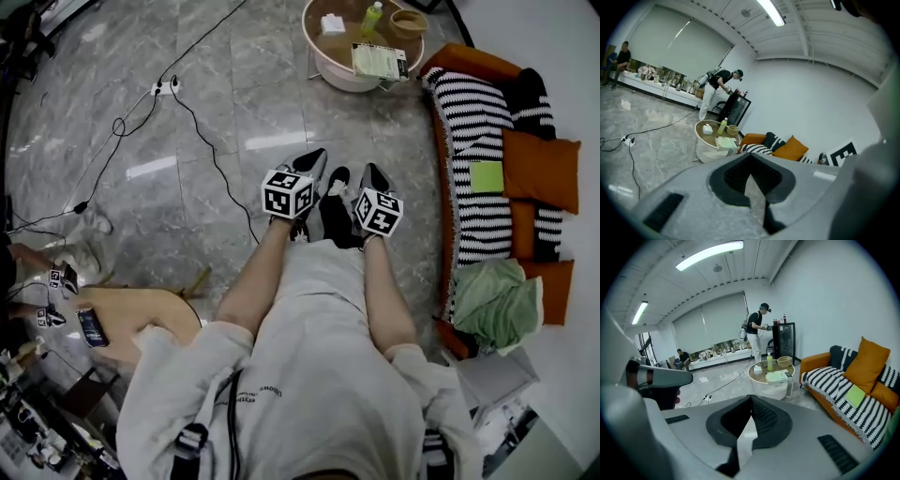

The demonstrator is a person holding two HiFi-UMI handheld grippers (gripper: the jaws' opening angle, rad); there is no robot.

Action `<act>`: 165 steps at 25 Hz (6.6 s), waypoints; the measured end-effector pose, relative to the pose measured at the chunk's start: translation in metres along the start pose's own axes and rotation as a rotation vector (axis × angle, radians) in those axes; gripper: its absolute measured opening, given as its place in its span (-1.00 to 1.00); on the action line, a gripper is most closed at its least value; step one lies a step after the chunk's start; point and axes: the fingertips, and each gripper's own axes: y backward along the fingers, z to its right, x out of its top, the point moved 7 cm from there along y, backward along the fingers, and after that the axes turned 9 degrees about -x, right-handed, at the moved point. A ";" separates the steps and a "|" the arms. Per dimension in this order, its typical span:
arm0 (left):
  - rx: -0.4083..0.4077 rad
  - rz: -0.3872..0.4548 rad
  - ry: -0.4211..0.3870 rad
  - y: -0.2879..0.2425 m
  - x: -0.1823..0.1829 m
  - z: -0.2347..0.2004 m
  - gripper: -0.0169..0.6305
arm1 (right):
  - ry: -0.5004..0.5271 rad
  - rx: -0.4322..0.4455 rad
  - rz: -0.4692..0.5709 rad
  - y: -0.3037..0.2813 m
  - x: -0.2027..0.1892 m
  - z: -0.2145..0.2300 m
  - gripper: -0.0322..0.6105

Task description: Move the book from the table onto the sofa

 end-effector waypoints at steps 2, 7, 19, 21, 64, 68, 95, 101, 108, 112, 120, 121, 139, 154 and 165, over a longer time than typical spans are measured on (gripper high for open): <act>0.013 -0.008 -0.024 -0.007 0.009 -0.006 -0.92 | -0.003 0.010 -0.001 -0.012 0.006 0.000 -0.88; 0.037 -0.040 -0.109 -0.041 0.034 -0.013 -0.92 | -0.037 0.012 0.005 -0.045 0.033 0.013 -0.88; 0.059 -0.038 -0.185 -0.130 0.094 -0.026 -0.92 | -0.130 0.054 -0.021 -0.115 0.075 0.059 -0.88; 0.054 -0.046 -0.174 -0.146 0.099 -0.026 -0.92 | -0.175 0.039 -0.004 -0.125 0.088 0.075 -0.88; 0.120 -0.203 -0.179 -0.312 0.157 -0.090 -0.92 | -0.270 -0.102 -0.131 -0.242 0.131 0.192 -0.88; 0.053 -0.246 -0.253 -0.342 0.168 -0.082 -0.92 | -0.380 -0.139 -0.098 -0.252 0.144 0.210 -0.88; -0.242 -0.606 -0.342 -0.512 0.230 -0.213 -0.92 | -0.609 -0.257 -0.314 -0.399 0.145 0.156 -0.88; -0.354 -0.735 -0.371 -0.558 0.196 -0.226 -0.92 | -0.627 -0.298 -0.342 -0.424 0.125 0.169 -0.88; -0.451 -0.898 -0.498 -0.614 0.133 -0.259 -0.92 | -0.769 -0.250 -0.309 -0.476 0.062 0.179 -0.88; -0.478 -0.975 -0.543 -0.632 0.102 -0.275 -0.92 | -0.863 -0.250 -0.296 -0.489 0.025 0.175 -0.88; -0.430 -1.047 -0.603 -0.659 0.068 -0.316 -0.92 | -0.966 -0.211 -0.185 -0.514 -0.001 0.177 -0.88; -0.413 -1.044 -0.595 -0.661 0.066 -0.322 -0.92 | -0.968 -0.196 -0.175 -0.518 -0.002 0.176 -0.88; -0.415 -1.047 -0.557 -0.669 0.044 -0.330 -0.92 | -1.267 -0.012 0.057 -0.582 -0.011 0.191 -0.20; -0.459 -1.073 -0.585 -0.665 0.040 -0.320 -0.92 | -1.415 0.086 0.165 -0.585 -0.019 0.191 -0.25; -0.512 -1.140 -0.625 -0.663 0.042 -0.302 -0.92 | -1.409 0.002 0.169 -0.551 0.000 0.195 -0.32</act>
